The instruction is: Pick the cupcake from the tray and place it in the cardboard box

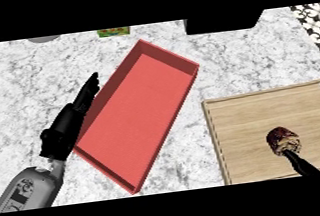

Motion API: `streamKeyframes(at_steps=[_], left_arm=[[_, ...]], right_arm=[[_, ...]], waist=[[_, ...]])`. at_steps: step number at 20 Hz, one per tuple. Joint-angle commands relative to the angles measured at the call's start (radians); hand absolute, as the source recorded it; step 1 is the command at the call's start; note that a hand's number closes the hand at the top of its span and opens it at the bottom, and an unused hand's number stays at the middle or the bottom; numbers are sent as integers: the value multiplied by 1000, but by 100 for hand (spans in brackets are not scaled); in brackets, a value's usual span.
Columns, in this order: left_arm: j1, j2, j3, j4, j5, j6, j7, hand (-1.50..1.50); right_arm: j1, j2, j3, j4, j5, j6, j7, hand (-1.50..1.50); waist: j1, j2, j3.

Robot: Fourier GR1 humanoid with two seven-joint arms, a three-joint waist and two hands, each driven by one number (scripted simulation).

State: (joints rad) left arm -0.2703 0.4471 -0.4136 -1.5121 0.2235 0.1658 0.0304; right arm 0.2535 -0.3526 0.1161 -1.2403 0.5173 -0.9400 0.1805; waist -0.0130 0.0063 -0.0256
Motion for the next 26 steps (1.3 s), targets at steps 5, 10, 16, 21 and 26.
streamKeyframes(at_steps=[5,10,16,21,26], left_arm=[[-32,-8,0,3,-3,-7,15,0],[-11,-17,-25,-13,-10,-16,12,0],[-6,-40,-19,-16,2,-14,12,0],[-1,-60,-14,33,-20,-20,-32,0],[-14,-45,13,-15,-13,-33,30,0]], right_arm=[[82,27,73,-132,217,115,316,-150],[57,55,128,-282,289,291,538,-150],[-33,95,166,-512,456,539,907,-150],[-169,168,207,-680,598,809,1172,-150],[-251,256,175,-637,623,942,1228,-150]], waist=[[9,4,5],[37,1,6],[36,-6,14],[18,-6,21],[21,-7,24]])
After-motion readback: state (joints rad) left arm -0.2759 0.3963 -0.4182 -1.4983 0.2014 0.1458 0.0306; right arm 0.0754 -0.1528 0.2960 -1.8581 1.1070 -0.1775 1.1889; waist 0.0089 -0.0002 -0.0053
